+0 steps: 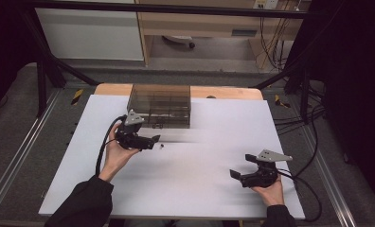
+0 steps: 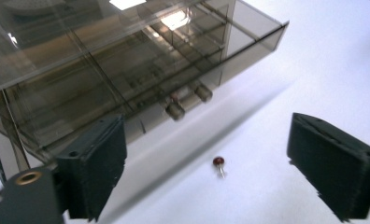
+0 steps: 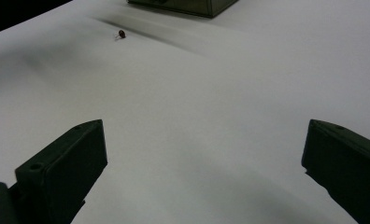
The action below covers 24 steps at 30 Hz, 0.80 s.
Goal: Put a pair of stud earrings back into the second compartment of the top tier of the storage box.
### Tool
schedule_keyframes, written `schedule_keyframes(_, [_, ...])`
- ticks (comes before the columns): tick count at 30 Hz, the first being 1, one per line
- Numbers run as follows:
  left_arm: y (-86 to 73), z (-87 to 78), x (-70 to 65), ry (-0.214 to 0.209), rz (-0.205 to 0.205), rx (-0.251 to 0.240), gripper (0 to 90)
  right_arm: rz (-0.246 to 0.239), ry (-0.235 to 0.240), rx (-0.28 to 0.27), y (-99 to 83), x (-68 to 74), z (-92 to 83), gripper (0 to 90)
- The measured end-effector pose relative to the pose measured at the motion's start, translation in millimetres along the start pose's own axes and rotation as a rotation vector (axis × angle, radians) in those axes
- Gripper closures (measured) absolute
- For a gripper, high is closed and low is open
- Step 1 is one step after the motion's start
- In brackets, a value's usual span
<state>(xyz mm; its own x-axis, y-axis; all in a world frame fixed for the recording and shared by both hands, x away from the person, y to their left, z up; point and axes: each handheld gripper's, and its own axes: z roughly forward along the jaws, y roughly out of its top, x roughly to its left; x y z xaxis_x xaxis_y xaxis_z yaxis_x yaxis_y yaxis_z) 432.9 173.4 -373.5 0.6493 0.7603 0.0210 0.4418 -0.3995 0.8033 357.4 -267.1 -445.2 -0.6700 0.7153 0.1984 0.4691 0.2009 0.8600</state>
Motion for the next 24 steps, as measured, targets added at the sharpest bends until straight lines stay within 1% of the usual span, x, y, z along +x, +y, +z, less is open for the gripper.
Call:
schedule_keyframes(9, [-15.1, 9.7, -7.0, -0.011, 0.010, 0.035, 7.8, -0.001, 0.001, 0.001, 0.0, 0.0, 0.0, 0.6])
schedule_keyframes(14, [-22.2, 18.9, -10.0, -0.013, 0.005, 0.057, 7.8, 0.002, 0.001, 0.002, -0.1, 0.3, 0.0, 0.6])
schedule_keyframes(16, [-25.0, 22.2, -10.7, -0.018, -0.003, 0.063, 7.9, 0.001, 0.001, 0.003, -0.1, 0.2, 0.0, 0.6])
schedule_keyframes(21, [-30.0, 30.0, -12.5, -0.019, -0.006, 0.079, 10.1, 0.003, 0.001, 0.004, -0.1, 0.4, 0.2, 0.6])
schedule_keyframes(24, [-31.5, 36.0, -12.3, -0.012, -0.013, 0.092, 12.2, 0.002, 0.000, 0.006, -0.2, 0.4, 0.4, 0.6])
